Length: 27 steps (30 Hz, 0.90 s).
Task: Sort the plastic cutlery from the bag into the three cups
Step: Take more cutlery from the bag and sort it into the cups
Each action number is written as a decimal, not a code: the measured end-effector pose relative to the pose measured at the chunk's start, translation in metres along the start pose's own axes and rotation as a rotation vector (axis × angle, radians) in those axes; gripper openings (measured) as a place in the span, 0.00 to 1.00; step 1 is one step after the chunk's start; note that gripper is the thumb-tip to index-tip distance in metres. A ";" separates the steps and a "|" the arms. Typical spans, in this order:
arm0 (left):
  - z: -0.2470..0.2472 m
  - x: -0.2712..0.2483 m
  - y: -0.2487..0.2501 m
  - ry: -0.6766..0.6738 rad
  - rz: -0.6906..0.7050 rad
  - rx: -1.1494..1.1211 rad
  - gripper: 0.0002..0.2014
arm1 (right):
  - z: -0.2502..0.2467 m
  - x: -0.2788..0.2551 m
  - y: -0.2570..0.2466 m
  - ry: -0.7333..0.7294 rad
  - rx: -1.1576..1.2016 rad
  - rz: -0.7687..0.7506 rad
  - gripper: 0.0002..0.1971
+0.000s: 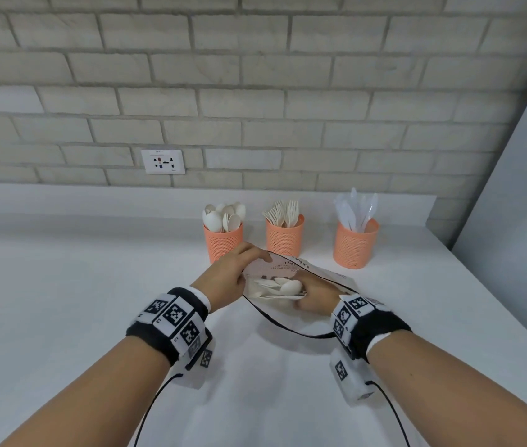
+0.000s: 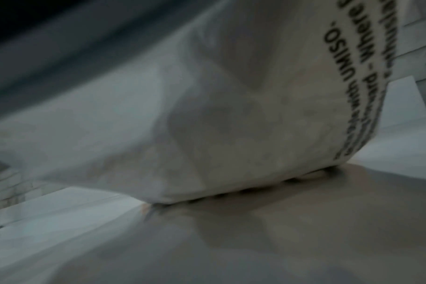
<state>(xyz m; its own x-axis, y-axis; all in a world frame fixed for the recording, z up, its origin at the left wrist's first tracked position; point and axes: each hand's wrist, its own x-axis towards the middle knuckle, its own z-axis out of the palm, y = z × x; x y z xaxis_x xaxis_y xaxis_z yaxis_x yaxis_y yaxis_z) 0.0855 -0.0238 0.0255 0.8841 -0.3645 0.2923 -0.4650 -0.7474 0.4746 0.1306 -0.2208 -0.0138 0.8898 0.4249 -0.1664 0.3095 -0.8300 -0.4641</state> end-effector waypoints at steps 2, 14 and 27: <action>-0.002 0.004 -0.001 -0.012 -0.028 -0.055 0.27 | -0.005 -0.006 0.000 0.026 0.061 -0.013 0.10; -0.014 0.020 0.004 0.063 -0.305 -0.492 0.09 | -0.016 -0.017 -0.001 0.229 0.709 -0.060 0.27; 0.030 0.018 0.014 -0.528 -0.267 0.139 0.24 | -0.046 -0.037 -0.042 0.179 1.369 -0.203 0.06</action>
<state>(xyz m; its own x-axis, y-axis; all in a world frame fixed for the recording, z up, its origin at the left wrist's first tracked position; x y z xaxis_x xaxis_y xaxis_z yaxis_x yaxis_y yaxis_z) 0.0967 -0.0576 0.0128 0.8891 -0.3539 -0.2901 -0.2449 -0.9035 0.3517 0.0998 -0.2182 0.0525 0.9320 0.3559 0.0691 -0.0407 0.2921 -0.9555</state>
